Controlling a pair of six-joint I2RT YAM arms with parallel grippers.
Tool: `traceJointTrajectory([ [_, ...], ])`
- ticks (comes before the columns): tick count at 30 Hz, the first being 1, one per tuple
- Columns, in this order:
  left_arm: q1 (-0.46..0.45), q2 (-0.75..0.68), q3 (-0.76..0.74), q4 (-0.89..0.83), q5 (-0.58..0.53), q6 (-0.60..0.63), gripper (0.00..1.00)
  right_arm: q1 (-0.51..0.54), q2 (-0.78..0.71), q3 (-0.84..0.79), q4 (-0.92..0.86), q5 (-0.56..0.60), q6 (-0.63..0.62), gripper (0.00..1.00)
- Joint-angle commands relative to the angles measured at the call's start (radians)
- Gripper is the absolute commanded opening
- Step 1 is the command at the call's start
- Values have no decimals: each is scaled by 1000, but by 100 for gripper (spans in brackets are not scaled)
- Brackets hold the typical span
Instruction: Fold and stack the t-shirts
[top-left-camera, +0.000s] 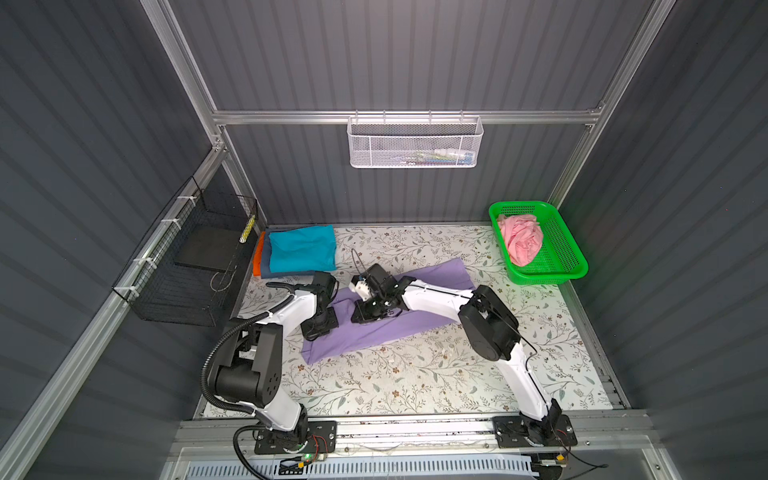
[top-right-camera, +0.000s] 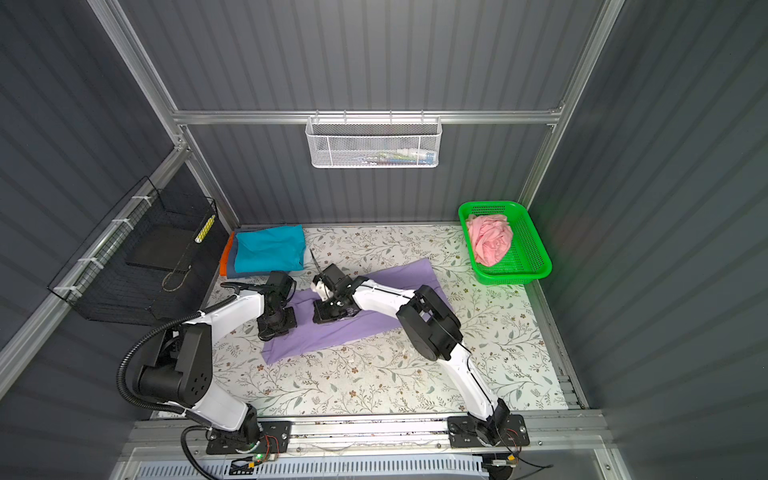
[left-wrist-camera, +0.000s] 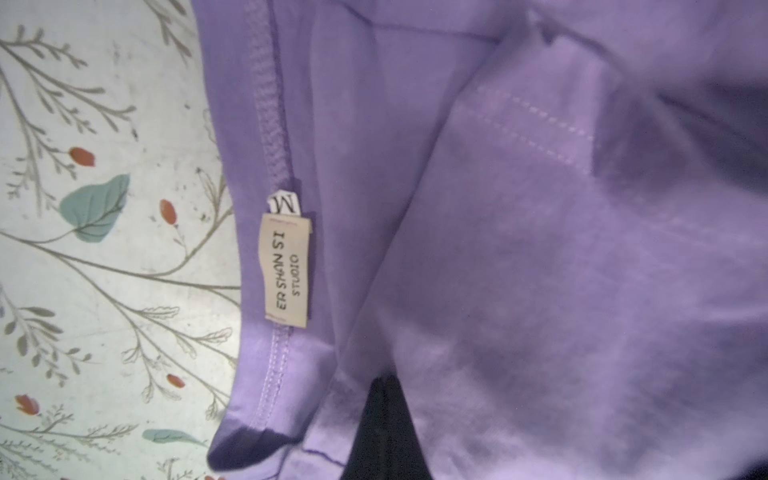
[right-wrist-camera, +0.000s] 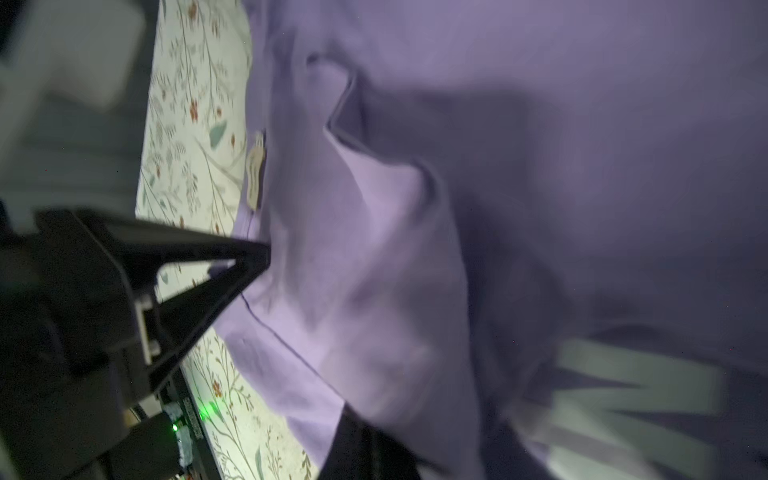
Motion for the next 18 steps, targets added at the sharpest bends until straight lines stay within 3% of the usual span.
traceJointTrajectory([
  [1,8,-19,-11,-34,-2,2,0,-81,48,116,1,60,80,5],
  [5,7,-46,13,-67,-20,3,1,-142,45,190,-62,73,62,5],
  [7,7,-64,42,-87,-30,4,2,-149,-21,155,-108,156,-7,5],
  [14,-28,-51,177,-108,-1,-1,2,-168,-314,-198,-206,518,-238,3],
  [18,-97,37,245,-88,-13,-16,1,-200,-424,-417,-235,605,-261,0],
])
